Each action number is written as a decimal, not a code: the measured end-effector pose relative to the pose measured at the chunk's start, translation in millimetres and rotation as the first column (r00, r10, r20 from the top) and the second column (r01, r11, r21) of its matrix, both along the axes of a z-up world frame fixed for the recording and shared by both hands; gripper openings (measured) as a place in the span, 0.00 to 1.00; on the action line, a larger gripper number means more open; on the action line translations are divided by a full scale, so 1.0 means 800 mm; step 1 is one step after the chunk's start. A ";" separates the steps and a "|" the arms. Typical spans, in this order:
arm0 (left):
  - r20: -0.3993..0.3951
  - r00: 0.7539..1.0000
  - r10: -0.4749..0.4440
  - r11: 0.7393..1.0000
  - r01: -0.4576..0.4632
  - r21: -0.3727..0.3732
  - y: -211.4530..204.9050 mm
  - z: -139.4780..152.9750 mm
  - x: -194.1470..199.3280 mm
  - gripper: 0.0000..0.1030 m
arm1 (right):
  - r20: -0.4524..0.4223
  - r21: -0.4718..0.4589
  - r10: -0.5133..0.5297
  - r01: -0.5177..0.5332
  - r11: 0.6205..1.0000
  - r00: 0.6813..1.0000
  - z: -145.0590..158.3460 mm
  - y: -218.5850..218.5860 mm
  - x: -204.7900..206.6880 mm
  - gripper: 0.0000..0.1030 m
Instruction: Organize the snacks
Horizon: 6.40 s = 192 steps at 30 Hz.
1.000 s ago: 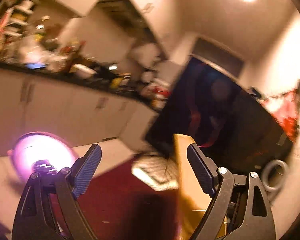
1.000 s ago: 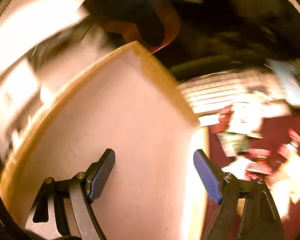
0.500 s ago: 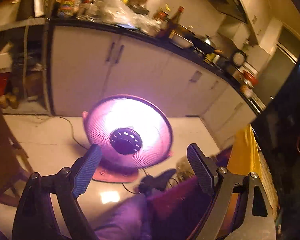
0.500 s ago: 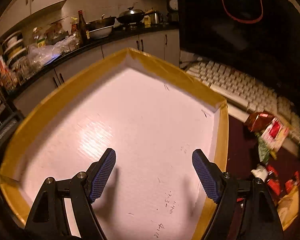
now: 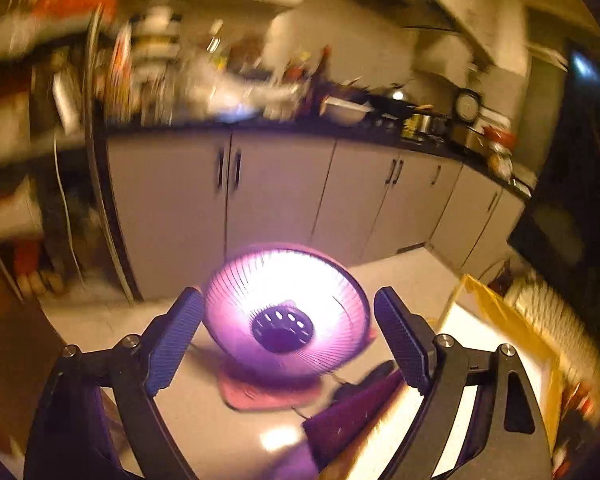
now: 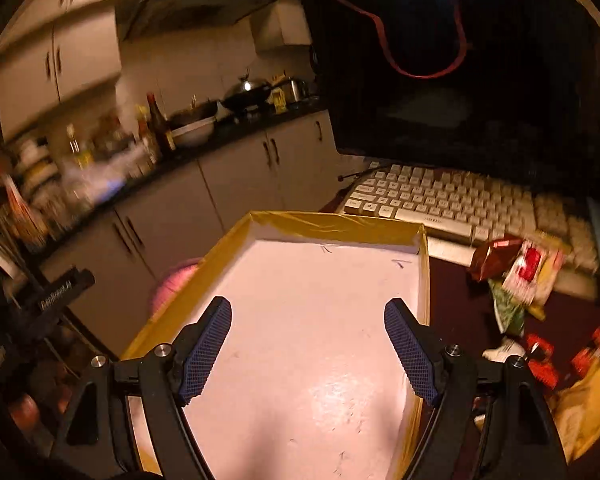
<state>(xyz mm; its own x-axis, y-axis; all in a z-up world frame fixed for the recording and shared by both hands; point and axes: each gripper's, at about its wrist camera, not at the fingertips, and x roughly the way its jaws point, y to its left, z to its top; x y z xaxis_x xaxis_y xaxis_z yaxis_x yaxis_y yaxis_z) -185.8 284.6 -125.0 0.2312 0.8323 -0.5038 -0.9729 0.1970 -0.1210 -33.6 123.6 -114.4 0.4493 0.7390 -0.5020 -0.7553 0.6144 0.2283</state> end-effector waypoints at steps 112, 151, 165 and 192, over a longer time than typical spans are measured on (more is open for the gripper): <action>0.078 0.271 -0.959 0.216 0.884 -0.415 -0.346 -0.047 0.237 0.30 | -0.287 0.026 -0.270 0.289 0.957 0.919 -0.084 -0.345 0.118 0.26; -0.076 0.768 -0.636 0.743 0.583 -0.329 -0.078 -0.066 0.093 0.30 | -0.163 -0.064 0.219 -0.231 0.971 0.962 -0.032 -0.047 -0.017 0.40; -0.109 0.731 -0.674 0.711 0.601 -0.365 -0.062 -0.079 0.092 0.38 | -0.062 -0.267 0.235 -0.243 0.932 0.970 -0.062 0.008 -0.059 0.43; -0.047 0.643 -0.765 0.633 0.736 -0.240 -0.214 0.013 0.101 0.74 | -0.382 0.097 -0.014 0.055 0.994 0.924 -0.025 -0.149 0.063 0.76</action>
